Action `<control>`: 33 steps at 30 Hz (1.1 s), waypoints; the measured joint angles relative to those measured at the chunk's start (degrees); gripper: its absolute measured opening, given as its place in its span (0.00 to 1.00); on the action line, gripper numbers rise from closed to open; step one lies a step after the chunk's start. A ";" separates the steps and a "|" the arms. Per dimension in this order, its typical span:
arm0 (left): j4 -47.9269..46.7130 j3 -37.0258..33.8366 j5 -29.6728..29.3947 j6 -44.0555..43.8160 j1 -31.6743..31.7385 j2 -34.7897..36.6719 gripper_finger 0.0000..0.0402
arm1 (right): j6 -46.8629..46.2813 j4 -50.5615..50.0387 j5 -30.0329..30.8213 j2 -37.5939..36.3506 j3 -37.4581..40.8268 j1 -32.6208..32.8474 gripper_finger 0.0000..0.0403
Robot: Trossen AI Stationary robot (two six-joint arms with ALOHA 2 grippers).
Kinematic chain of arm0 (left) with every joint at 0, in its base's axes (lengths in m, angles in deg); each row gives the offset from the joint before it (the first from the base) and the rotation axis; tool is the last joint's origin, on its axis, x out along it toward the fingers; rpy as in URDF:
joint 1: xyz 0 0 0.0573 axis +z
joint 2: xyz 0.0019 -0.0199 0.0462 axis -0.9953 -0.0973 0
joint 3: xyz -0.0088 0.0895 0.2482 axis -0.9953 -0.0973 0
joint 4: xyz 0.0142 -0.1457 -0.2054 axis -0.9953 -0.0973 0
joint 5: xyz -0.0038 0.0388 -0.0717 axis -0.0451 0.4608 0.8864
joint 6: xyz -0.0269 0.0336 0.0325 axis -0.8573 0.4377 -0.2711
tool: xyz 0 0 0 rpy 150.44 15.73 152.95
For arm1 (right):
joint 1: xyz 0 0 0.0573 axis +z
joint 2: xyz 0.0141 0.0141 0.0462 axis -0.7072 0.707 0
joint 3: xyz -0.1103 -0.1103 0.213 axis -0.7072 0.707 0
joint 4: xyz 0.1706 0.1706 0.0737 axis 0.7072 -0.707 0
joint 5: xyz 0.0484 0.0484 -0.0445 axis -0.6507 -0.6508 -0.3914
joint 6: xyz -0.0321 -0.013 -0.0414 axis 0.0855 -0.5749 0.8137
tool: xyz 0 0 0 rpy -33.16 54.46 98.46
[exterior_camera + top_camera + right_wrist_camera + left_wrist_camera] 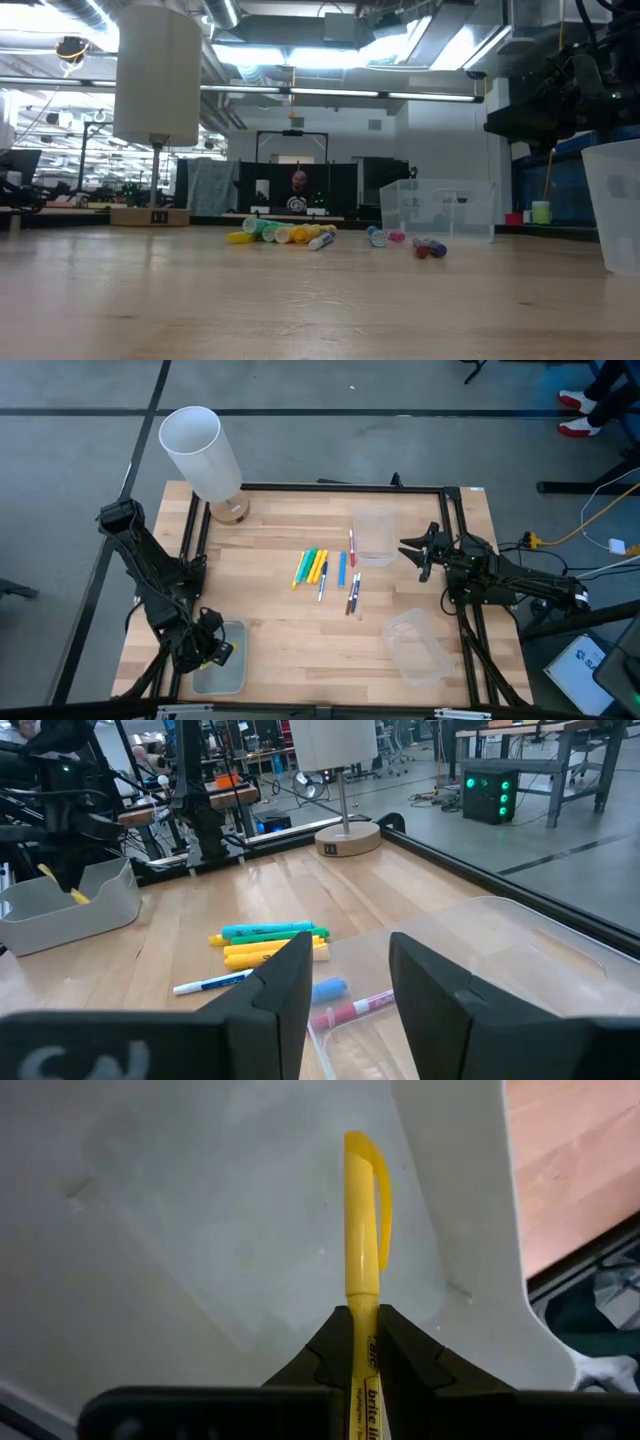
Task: Pick & Place Markers
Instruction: Put the left yellow pen into the gray bin
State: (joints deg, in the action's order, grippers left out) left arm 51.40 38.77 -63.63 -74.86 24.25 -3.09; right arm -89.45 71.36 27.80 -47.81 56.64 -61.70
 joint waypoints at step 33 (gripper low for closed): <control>4.68 0.09 -2.75 -0.06 0.44 -6.70 0.06 | -0.02 0.00 0.00 0.00 -0.01 -0.01 0.34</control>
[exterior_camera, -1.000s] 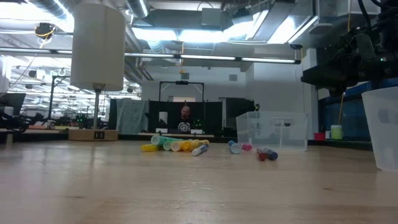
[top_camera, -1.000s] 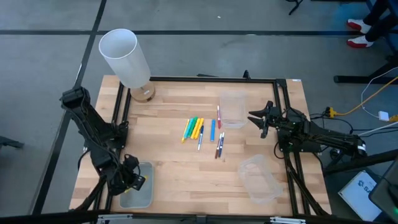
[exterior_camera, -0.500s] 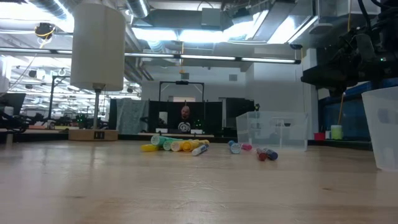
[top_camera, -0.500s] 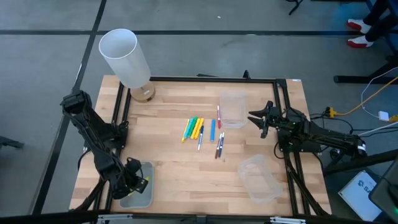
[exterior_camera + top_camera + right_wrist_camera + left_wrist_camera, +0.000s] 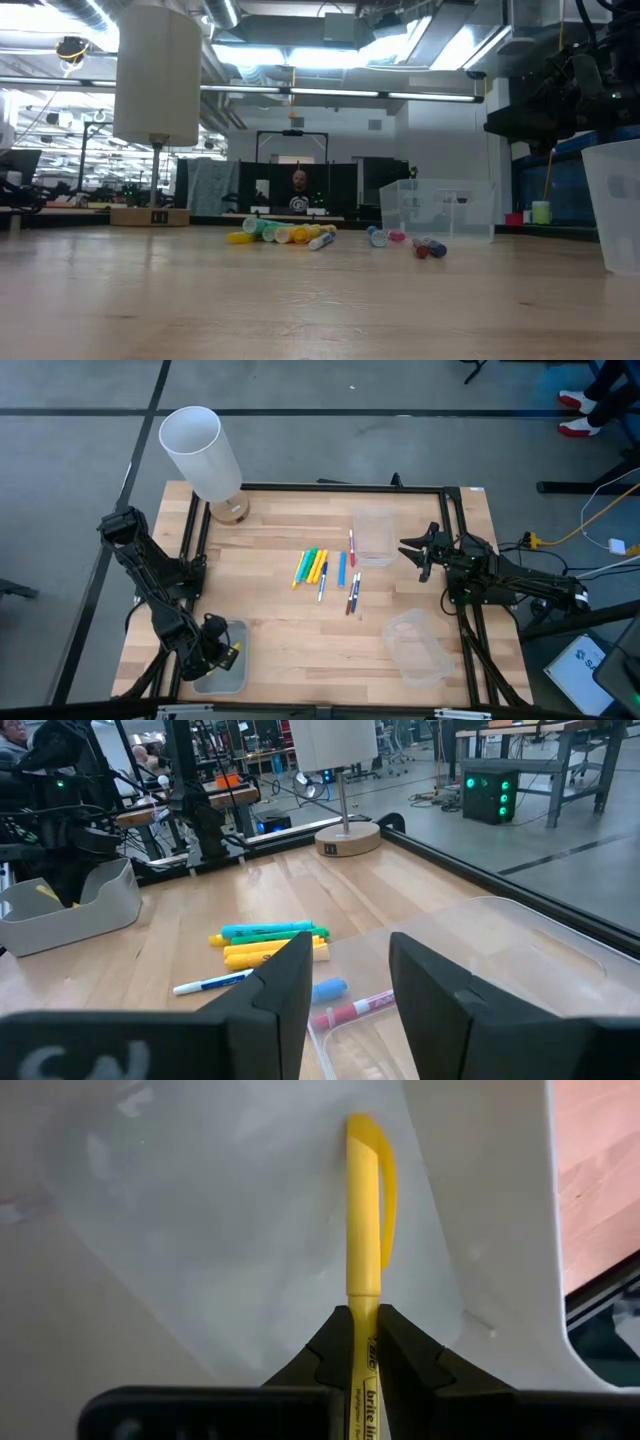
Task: Pick & Place Markers
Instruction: Put the left yellow pen into the gray bin
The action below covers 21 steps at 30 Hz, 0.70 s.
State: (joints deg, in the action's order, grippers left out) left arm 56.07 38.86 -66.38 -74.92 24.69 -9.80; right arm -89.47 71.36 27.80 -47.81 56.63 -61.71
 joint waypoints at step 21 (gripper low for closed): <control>2.59 -0.17 1.96 1.55 1.23 -0.11 0.21 | 0.03 0.00 -0.01 0.01 0.00 0.01 0.34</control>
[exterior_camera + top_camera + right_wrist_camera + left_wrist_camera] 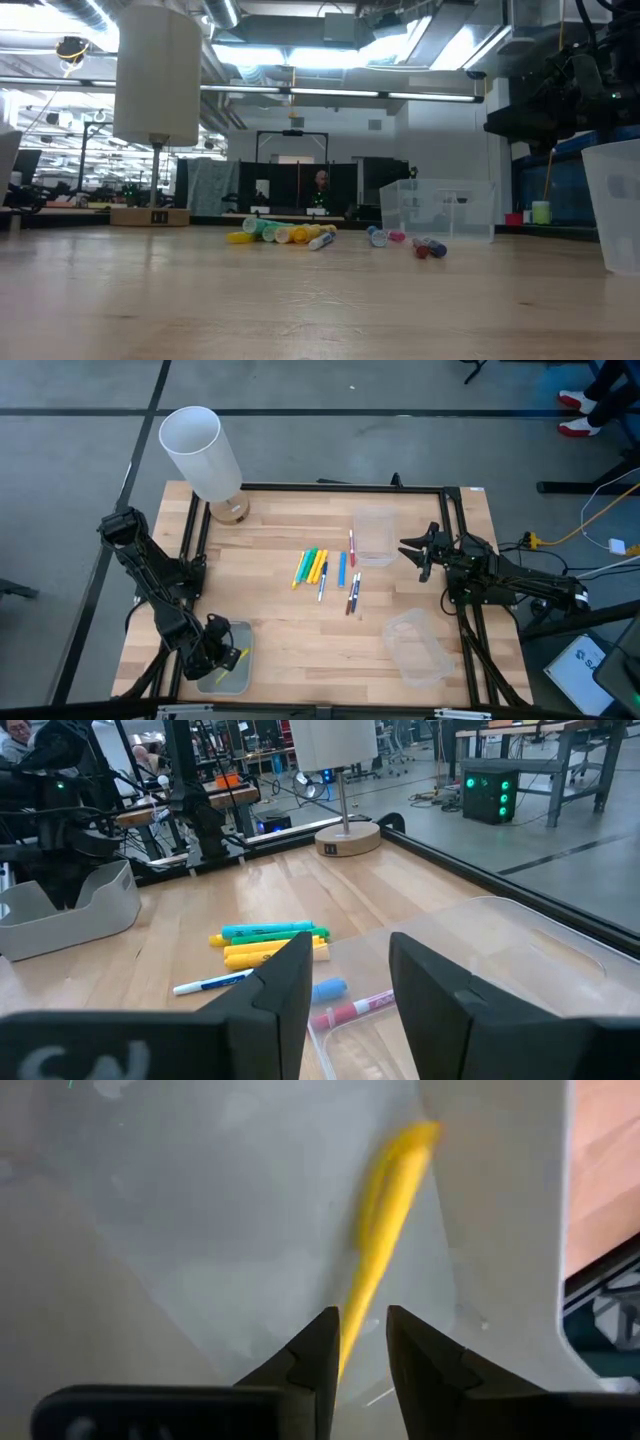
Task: Pick & Place Markers
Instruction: Put the left yellow pen into the gray bin, then put the light blue highlighter pen into the top transparent bin
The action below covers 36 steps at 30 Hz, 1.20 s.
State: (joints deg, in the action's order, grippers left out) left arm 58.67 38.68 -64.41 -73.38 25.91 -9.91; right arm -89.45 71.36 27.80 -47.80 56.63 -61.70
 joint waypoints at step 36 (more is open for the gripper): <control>-1.30 0.05 -20.42 18.08 0.00 15.00 0.23 | -0.01 0.00 0.01 -0.01 0.02 0.01 0.34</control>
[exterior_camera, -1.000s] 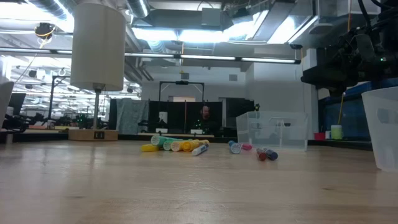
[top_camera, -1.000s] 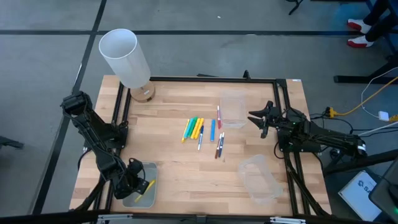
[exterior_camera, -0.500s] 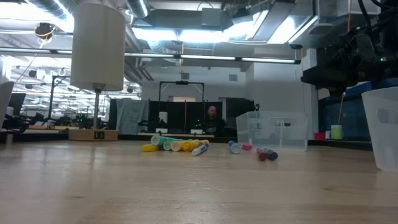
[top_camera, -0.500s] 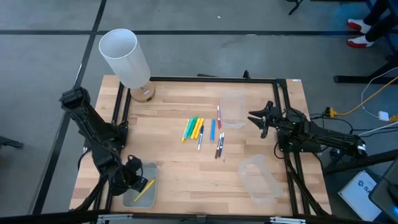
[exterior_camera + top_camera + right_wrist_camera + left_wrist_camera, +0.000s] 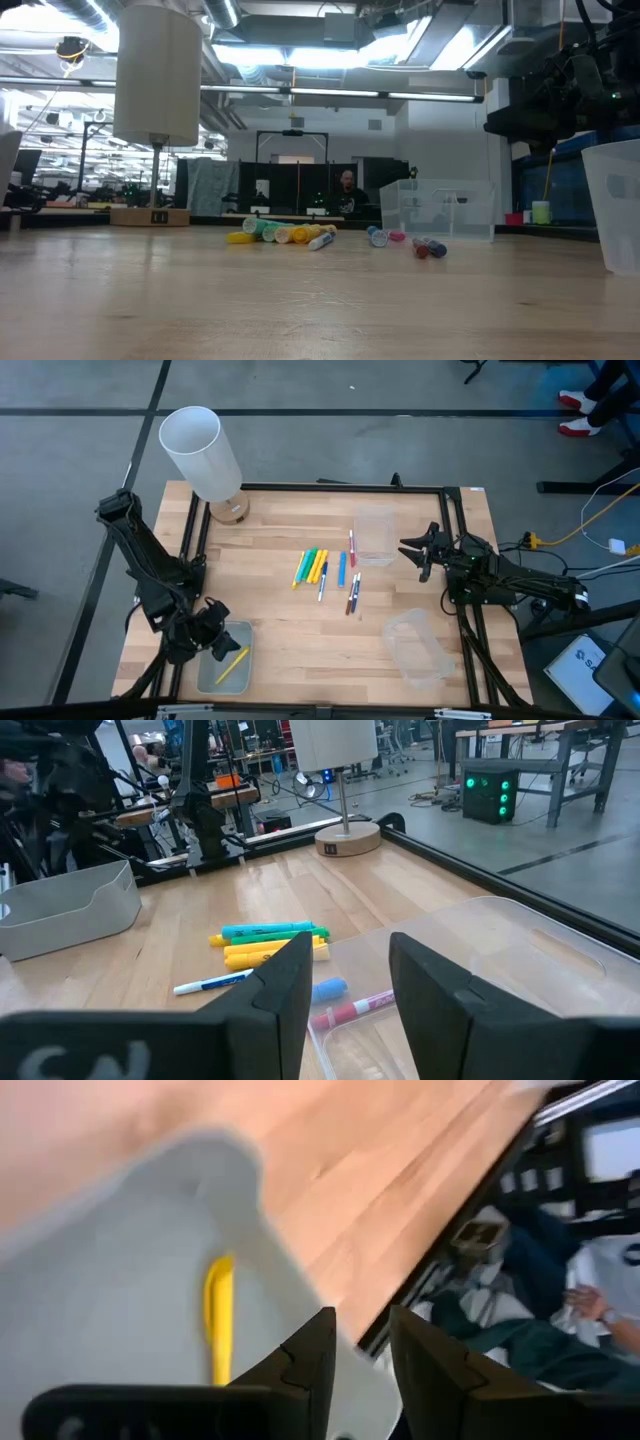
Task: Pick & Place Markers
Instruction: Put the light blue highlighter pen into the top transparent bin
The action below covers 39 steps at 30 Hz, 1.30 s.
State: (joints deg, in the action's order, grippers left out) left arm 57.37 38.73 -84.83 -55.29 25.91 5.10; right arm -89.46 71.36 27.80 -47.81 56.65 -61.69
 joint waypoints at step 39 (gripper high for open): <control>3.64 0.04 -37.26 32.89 14.69 4.86 0.23 | 0.02 0.00 0.00 0.02 0.00 -0.02 0.34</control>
State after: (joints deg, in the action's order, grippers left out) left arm 61.01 38.77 -122.09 -22.40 40.61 9.96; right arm -89.44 71.36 27.80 -47.78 56.64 -61.71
